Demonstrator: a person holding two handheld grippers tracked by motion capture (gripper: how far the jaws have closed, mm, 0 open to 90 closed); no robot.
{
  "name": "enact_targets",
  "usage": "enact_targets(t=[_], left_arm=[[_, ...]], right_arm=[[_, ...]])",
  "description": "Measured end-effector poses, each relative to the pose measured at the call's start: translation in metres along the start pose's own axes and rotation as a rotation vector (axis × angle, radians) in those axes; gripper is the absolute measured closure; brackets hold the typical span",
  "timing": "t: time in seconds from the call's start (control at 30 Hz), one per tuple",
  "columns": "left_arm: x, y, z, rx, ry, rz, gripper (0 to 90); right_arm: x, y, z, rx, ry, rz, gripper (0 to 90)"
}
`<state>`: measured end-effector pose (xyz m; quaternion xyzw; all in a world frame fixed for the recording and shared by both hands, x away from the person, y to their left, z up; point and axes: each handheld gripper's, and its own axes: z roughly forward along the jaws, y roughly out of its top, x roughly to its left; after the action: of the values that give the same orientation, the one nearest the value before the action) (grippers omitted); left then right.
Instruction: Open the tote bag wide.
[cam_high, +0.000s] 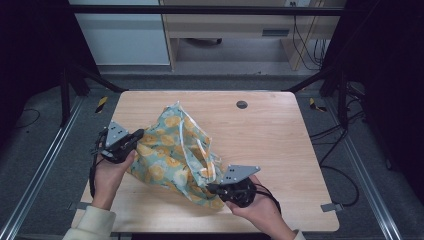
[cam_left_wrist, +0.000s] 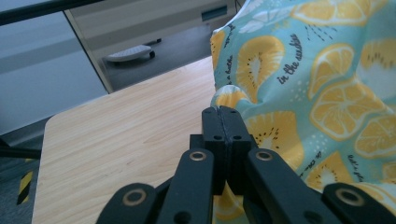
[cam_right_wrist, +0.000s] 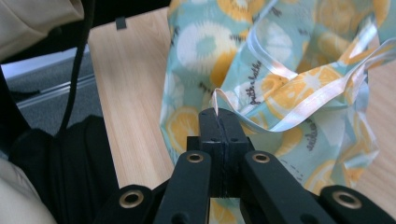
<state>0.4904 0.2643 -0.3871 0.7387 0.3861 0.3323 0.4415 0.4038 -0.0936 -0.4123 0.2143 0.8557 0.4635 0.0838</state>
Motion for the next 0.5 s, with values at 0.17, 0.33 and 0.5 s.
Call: enact_targets(t=[0.17,0.33,0.5], left_arm=[[-0.001,-0.006,-0.014,-0.046,-0.008,-0.022,90.0],[-0.005,-0.007,-0.027,-0.073,-0.028,-0.029,90.0],[-0.011,-0.014,-0.041,-0.088,-0.052,-0.017,90.0]], right_arm=[[0.0,-0.011,0.002,0.023,0.006,0.014,90.0],[-0.003,-0.027,0.004,0.041,0.002,0.046,90.0],[0.0,-0.038,0.003,0.067,-0.005,0.043,90.0]])
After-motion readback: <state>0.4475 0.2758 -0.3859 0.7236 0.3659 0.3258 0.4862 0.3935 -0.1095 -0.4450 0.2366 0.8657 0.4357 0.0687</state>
